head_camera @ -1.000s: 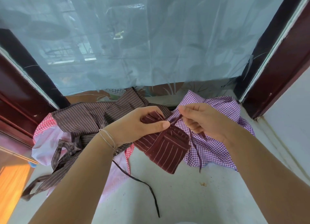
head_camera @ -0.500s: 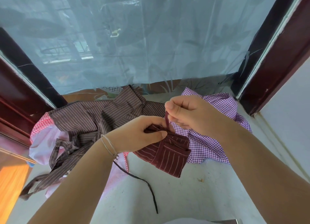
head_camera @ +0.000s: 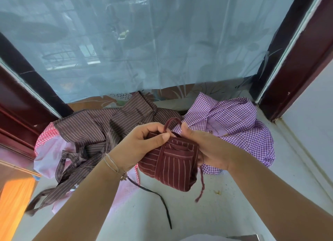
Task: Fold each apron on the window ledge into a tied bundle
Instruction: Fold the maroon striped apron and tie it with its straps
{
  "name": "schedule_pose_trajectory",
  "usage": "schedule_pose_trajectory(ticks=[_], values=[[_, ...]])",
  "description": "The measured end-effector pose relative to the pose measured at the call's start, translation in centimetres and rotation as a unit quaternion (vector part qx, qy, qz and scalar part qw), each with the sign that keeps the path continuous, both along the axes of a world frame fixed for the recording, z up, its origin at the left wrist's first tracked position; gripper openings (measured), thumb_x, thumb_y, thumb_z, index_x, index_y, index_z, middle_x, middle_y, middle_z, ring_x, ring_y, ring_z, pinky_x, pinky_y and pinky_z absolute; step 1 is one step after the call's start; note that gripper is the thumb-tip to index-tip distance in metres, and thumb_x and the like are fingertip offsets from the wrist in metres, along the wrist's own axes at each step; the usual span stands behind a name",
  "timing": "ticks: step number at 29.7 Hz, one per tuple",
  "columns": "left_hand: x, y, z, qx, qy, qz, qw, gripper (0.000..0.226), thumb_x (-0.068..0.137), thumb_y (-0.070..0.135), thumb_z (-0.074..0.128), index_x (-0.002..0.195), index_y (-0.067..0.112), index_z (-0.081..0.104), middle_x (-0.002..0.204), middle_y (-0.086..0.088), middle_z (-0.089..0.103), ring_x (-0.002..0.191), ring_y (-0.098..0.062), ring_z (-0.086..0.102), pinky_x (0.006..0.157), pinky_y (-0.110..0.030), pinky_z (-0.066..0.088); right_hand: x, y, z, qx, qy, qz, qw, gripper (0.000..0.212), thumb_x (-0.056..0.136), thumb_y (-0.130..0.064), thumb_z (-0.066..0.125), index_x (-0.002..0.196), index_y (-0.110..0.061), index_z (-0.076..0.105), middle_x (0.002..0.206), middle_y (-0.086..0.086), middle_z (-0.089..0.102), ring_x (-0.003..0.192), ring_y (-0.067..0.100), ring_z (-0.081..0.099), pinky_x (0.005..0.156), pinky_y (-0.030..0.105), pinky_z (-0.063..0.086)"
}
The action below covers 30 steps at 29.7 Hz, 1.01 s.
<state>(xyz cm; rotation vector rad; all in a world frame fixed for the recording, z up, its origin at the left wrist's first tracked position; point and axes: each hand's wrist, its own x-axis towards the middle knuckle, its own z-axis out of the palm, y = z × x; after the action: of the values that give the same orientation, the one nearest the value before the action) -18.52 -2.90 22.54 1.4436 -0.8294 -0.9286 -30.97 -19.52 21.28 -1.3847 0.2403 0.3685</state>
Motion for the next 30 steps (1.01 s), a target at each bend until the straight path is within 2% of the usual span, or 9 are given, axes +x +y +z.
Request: schedule_pose_trajectory(ticks=[2,4,8,13,16,18,23,27,30], values=[[0.0,0.0,-0.6,-0.011,-0.011,0.024,1.000,0.015,0.083,0.031,0.070,0.088,0.017,0.070,0.088,-0.009,0.069,0.081,-0.022,0.066,0.075,-0.033,0.056,0.0,0.0,0.2,0.012,-0.015,-0.021,1.000,0.073,0.078,-0.071,0.049,0.084,0.001,0.055,0.061,0.012,0.046,0.055,0.027,0.038,0.059,0.032,0.031],[-0.4,-0.2,-0.9,-0.032,-0.067,0.048,0.996,0.019,0.084,0.033,0.067,0.091,0.016,0.069,0.090,-0.007,0.069,0.084,-0.022,0.066,0.079,-0.034,0.056,-0.2,0.3,0.8,0.030,-0.040,-0.049,0.998,0.043,0.082,-0.057,0.051,0.079,-0.015,0.061,0.059,0.000,0.054,0.054,0.018,0.048,0.058,0.032,0.035],[-1.1,-0.5,-1.4,-0.059,-0.128,0.053,0.989,0.026,0.087,0.043,0.062,0.092,0.018,0.066,0.087,0.006,0.068,0.082,-0.011,0.066,0.074,-0.023,0.052,-0.7,1.2,1.0,0.057,-0.058,-0.060,0.995,0.038,0.081,-0.052,0.061,0.086,-0.015,0.066,0.068,0.003,0.055,0.062,0.028,0.048,0.060,0.031,0.034],[-3.2,1.1,-4.0,-0.089,0.077,-0.068,0.991,0.024,0.089,0.032,0.064,0.093,0.007,0.067,0.091,-0.003,0.067,0.087,-0.016,0.063,0.081,-0.027,0.051,-1.9,1.0,2.9,-0.080,-0.076,0.084,0.990,0.024,0.090,-0.034,0.055,0.077,-0.015,0.062,0.052,-0.007,0.042,0.044,0.007,0.034,0.042,0.016,0.029],[-5.3,1.9,-4.9,-0.079,0.117,-0.111,0.984,0.011,0.090,0.031,0.062,0.091,0.023,0.069,0.093,0.004,0.068,0.087,-0.010,0.062,0.083,-0.023,0.048,-1.9,0.4,4.4,-0.168,-0.089,0.165,0.968,0.026,0.095,-0.026,0.055,0.075,-0.013,0.065,0.052,-0.011,0.050,0.046,0.002,0.041,0.049,0.012,0.033],[-6.5,2.2,-5.1,-0.054,0.112,-0.115,0.986,0.018,0.091,0.032,0.060,0.094,0.017,0.070,0.100,0.004,0.070,0.092,-0.011,0.064,0.084,-0.024,0.048,-2.1,0.1,4.8,-0.201,-0.074,0.211,0.954,0.032,0.097,-0.027,0.053,0.075,-0.007,0.065,0.056,-0.010,0.053,0.051,0.003,0.043,0.055,0.014,0.036],[-8.8,2.1,-5.5,-0.007,-0.006,-0.005,1.000,0.016,0.083,0.037,0.065,0.097,0.036,0.071,0.094,0.015,0.071,0.095,-0.003,0.065,0.086,-0.019,0.048,-2.5,0.1,4.3,-0.194,-0.047,0.232,0.952,0.024,0.095,-0.027,0.050,0.079,-0.013,0.062,0.071,-0.003,0.062,0.068,0.006,0.063,0.069,0.021,0.053],[-9.4,2.2,-5.8,-0.015,-0.034,0.108,0.993,0.025,0.076,0.038,0.066,0.093,0.020,0.071,0.091,-0.005,0.072,0.089,-0.018,0.066,0.083,-0.033,0.054,-3.1,-0.2,4.0,-0.133,-0.031,0.171,0.976,0.026,0.090,-0.027,0.048,0.085,-0.002,0.058,0.079,0.007,0.063,0.080,0.019,0.072,0.077,0.030,0.059],[-9.5,2.4,-4.9,-0.030,-0.005,0.163,0.986,0.025,0.075,0.039,0.068,0.084,0.017,0.072,0.085,-0.008,0.071,0.081,-0.019,0.064,0.078,-0.030,0.053,-3.4,-0.1,4.2,-0.113,-0.049,0.160,0.979,0.024,0.092,-0.025,0.046,0.082,-0.007,0.056,0.082,0.006,0.065,0.085,0.022,0.072,0.073,0.027,0.058]])
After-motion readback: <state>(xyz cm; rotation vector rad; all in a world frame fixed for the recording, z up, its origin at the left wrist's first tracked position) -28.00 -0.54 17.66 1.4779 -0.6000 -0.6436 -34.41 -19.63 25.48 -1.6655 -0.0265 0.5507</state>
